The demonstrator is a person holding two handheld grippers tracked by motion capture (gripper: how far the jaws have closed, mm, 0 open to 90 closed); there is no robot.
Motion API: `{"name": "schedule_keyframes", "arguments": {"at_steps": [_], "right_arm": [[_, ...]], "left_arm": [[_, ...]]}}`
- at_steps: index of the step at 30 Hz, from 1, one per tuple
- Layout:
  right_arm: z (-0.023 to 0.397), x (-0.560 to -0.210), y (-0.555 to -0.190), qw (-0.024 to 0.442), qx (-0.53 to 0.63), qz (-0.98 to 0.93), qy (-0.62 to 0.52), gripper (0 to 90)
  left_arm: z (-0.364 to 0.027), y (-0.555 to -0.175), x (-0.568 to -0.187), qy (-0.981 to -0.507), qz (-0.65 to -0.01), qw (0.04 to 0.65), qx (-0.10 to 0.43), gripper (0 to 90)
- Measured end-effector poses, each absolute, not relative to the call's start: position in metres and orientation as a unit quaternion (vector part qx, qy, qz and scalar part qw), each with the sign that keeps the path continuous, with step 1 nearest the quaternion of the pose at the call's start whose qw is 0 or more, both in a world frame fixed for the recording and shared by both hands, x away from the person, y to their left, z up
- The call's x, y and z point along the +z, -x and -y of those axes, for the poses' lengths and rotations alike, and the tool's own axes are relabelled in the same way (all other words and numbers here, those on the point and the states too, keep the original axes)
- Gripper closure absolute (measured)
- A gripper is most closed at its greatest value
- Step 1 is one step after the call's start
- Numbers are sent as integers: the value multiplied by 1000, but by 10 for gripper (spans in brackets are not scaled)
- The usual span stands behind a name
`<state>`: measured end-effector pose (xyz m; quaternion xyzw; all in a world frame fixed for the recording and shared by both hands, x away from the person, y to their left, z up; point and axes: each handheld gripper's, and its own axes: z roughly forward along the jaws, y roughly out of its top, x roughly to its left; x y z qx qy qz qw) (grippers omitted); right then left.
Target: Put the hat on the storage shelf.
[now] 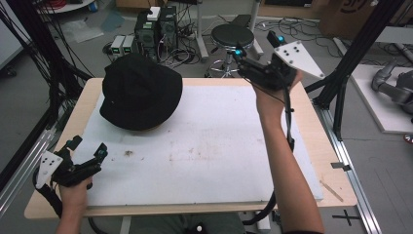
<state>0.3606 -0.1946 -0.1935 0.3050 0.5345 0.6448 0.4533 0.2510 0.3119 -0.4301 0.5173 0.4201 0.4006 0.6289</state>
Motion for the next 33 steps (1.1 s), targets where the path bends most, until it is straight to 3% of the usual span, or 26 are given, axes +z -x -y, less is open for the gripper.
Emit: {"name": "schedule_keyframes", "arguments": {"at_steps": [15, 33], "right_arm": [[299, -239, -330, 481, 595, -541, -350, 132], [342, -317, -307, 429, 595, -575, -362, 135]], "left_arm": [[-311, -255, -430, -518, -423, 625, 403, 66], [-311, -255, -425, -518, -427, 616, 412, 66]]}}
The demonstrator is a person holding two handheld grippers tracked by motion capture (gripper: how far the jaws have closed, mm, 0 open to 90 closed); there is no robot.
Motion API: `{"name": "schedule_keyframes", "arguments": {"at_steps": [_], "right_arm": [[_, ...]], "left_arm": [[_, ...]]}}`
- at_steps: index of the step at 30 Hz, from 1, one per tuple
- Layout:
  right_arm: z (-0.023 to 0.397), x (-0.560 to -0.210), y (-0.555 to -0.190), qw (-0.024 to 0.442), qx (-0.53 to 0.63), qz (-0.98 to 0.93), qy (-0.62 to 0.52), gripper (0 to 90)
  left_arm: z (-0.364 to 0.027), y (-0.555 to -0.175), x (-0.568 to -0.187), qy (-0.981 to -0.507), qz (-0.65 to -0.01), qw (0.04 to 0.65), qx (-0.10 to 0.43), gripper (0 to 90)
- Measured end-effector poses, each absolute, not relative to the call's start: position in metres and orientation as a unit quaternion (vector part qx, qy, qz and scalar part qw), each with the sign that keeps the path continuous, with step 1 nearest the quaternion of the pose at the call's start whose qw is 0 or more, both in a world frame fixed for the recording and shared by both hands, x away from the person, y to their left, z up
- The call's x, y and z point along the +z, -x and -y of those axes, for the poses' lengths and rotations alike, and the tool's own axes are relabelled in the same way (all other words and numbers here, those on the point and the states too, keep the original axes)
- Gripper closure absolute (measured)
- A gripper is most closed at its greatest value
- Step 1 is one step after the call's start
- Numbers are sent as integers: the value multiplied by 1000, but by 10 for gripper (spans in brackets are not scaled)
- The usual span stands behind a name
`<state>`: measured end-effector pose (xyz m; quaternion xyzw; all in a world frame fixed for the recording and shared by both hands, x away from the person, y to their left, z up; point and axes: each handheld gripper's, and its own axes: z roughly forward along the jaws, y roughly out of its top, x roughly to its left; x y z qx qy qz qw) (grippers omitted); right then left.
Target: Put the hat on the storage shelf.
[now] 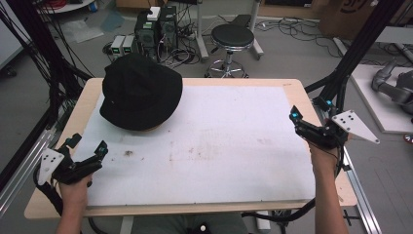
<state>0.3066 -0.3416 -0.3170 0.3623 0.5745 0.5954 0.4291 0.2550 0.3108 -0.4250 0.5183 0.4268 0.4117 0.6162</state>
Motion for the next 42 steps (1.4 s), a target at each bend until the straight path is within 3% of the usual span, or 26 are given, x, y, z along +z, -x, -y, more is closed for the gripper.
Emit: {"name": "schedule_keyframes", "arguments": {"at_steps": [22, 42], "right_arm": [[346, -394, -291, 423, 590, -551, -411, 131], [341, -404, -292, 415, 595, -540, -427, 129]], "left_arm": [[-304, -258, -423, -527, -422, 610, 415, 66], [-303, -256, -423, -524, -426, 607, 419, 66]]}}
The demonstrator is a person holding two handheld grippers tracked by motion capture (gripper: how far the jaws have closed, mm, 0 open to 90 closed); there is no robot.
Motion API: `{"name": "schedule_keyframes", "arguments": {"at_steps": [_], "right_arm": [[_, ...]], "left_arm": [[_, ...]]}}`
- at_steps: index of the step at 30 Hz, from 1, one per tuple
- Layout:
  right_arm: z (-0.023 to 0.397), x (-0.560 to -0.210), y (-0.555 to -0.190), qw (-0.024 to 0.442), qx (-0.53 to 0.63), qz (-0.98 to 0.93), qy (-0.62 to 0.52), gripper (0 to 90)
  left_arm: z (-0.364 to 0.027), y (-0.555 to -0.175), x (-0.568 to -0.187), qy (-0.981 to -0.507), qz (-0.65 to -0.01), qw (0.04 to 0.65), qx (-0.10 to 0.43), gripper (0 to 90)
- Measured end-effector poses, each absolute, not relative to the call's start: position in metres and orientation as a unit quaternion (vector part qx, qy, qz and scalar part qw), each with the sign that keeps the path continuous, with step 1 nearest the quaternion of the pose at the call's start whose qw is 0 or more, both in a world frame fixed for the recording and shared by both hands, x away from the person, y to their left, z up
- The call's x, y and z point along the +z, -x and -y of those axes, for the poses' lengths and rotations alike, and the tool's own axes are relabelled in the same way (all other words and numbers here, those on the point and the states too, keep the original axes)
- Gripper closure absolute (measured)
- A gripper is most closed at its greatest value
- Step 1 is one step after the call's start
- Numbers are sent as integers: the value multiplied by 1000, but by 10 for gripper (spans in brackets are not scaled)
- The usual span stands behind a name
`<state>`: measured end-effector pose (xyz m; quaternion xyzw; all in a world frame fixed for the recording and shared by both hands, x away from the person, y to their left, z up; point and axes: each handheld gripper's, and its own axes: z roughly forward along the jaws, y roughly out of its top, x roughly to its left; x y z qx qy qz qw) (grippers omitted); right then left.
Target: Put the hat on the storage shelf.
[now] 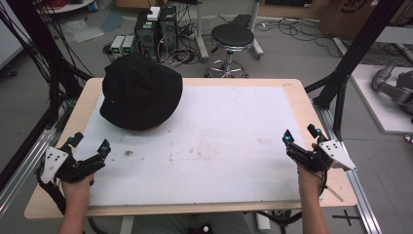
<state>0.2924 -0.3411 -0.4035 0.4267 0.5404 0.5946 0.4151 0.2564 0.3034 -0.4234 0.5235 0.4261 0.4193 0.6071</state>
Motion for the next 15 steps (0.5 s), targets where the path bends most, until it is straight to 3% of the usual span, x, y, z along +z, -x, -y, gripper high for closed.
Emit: {"name": "schedule_keyframes", "arguments": {"at_steps": [15], "right_arm": [[339, -404, -291, 413, 598, -537, -427, 128]], "left_arm": [[-301, -257, -424, -529, -423, 608, 415, 67]]}}
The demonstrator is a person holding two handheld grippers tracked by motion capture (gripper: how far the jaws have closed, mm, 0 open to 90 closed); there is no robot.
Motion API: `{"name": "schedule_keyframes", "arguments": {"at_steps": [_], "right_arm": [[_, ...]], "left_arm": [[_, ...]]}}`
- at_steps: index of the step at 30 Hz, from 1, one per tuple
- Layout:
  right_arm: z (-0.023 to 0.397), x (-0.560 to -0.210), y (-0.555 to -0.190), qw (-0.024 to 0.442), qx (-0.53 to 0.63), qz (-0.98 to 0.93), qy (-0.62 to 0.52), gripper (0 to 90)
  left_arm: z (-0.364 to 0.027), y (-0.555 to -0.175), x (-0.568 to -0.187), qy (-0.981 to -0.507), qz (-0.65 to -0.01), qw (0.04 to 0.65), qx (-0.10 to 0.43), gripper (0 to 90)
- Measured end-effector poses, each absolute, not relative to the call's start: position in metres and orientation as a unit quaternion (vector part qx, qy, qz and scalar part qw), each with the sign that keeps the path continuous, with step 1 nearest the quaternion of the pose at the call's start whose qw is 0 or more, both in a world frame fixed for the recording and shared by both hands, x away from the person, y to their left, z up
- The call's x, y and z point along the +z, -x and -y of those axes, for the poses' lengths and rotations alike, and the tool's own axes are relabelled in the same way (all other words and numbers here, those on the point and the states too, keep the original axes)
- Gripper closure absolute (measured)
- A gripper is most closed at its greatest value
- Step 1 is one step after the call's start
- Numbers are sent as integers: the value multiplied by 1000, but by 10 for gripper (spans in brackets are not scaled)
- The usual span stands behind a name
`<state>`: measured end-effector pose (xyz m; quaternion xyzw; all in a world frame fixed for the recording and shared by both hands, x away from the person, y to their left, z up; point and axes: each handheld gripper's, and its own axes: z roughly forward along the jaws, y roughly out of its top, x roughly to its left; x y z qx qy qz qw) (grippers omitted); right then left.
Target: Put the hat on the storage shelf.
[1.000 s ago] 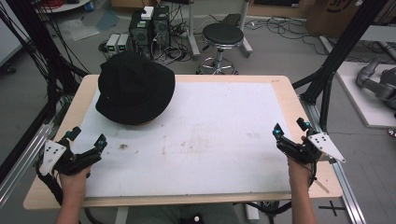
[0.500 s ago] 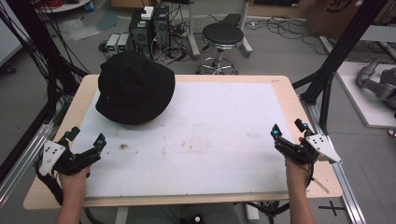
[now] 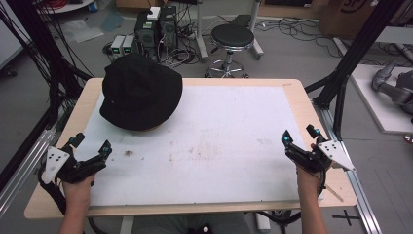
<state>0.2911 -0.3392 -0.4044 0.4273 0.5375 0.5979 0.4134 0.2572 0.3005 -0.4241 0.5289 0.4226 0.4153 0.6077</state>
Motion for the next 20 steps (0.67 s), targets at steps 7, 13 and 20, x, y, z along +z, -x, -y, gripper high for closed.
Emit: {"name": "schedule_keyframes", "arguments": {"at_steps": [7, 13, 20], "right_arm": [[342, -405, -290, 422, 593, -536, -428, 125], [343, -406, -291, 424, 591, -536, -428, 125], [341, -407, -292, 430, 587, -543, -420, 125]], "left_arm": [[-299, -258, -424, -532, -420, 608, 413, 67], [-300, -258, -425, -532, -420, 610, 411, 66], [-299, -258, -425, -537, -419, 607, 410, 66]]}}
